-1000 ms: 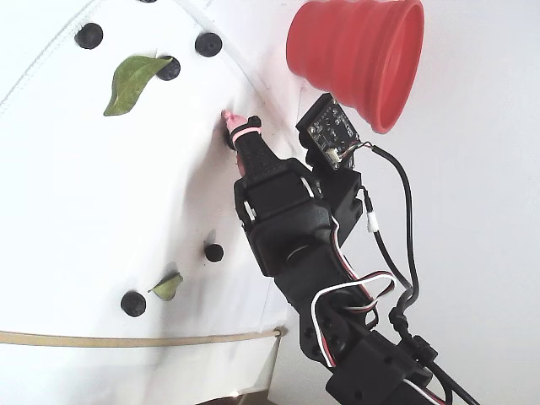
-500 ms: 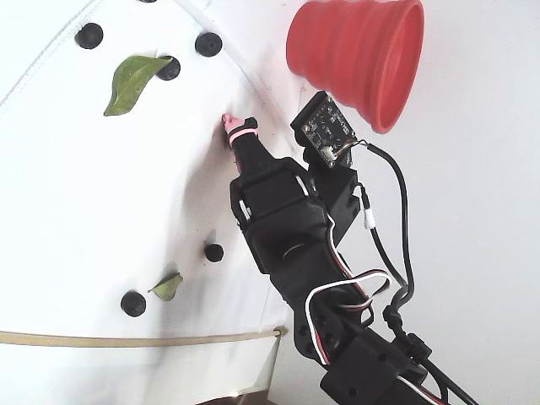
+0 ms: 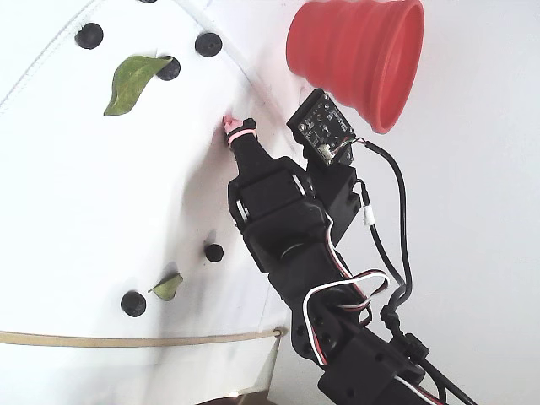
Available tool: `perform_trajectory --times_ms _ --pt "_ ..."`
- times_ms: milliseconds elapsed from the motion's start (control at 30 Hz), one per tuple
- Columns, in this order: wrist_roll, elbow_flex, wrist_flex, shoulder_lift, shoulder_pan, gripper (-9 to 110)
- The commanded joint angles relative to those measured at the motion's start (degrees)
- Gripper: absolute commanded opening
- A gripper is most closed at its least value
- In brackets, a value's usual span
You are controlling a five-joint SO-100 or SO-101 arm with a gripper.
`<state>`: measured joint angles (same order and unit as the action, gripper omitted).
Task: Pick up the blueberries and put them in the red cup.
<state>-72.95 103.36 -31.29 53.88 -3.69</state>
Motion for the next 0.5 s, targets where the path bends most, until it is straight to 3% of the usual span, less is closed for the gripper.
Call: perform_trajectory --times_ms 0,467 --pt "-0.62 0.79 -1.14 5.45 -0.44 13" --pt "-1.32 3.6 0.62 12.57 0.88 13"
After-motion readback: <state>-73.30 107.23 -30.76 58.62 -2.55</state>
